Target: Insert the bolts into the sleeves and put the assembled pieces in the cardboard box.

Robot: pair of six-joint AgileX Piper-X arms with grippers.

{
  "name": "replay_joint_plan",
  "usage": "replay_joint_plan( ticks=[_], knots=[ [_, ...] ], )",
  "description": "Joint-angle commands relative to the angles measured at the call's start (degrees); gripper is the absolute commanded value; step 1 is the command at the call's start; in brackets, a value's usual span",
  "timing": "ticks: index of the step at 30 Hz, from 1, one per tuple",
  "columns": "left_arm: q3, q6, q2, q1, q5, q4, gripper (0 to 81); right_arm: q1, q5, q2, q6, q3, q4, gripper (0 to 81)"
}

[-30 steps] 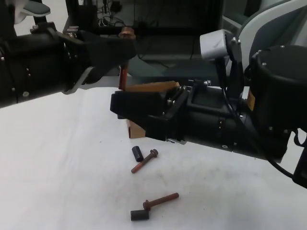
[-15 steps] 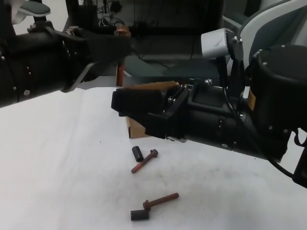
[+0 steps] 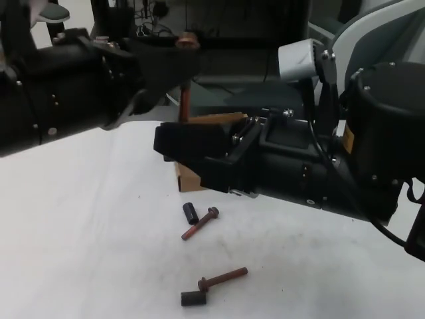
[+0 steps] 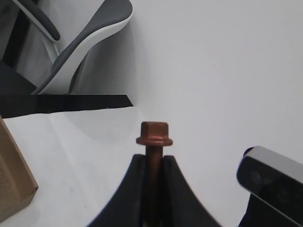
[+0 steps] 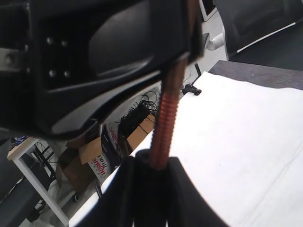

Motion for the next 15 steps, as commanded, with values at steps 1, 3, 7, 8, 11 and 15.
replay_joint_plan(
  ticks=[1, 3, 7, 8, 11, 15],
  knots=[
    [-0.18, -0.28, -0.57, -0.35, -0.49, -1.00, 1.7, 0.11, 0.88, 0.07, -0.41, -0.65, -1.69, 0.6],
    [-0.18, 0.10, -0.57, -0.33, -0.49, -0.84, 1.7, 0.11, 0.88, 0.07, -0.41, -0.65, -1.69, 0.6],
    [-0.18, 2.10, -0.57, -0.33, -1.90, -0.84, 1.7, 0.11, 0.52, 0.07, -0.41, -0.65, -1.57, 0.6],
    [-0.18, 2.10, -0.57, -0.33, -2.32, -0.84, 1.7, 0.11, 0.52, 0.07, -0.41, -0.65, -1.57, 0.6],
    [-0.18, 2.10, -0.57, -0.33, -3.19, -0.84, 1.7, 0.21, 1.30, 0.07, -0.06, -0.65, -1.43, 0.6],
    [-0.18, 2.10, -0.57, -0.33, -4.39, -0.84, 1.7, 0.21, 2.64, 0.07, 0.75, -0.65, -1.43, 0.6]
  ],
)
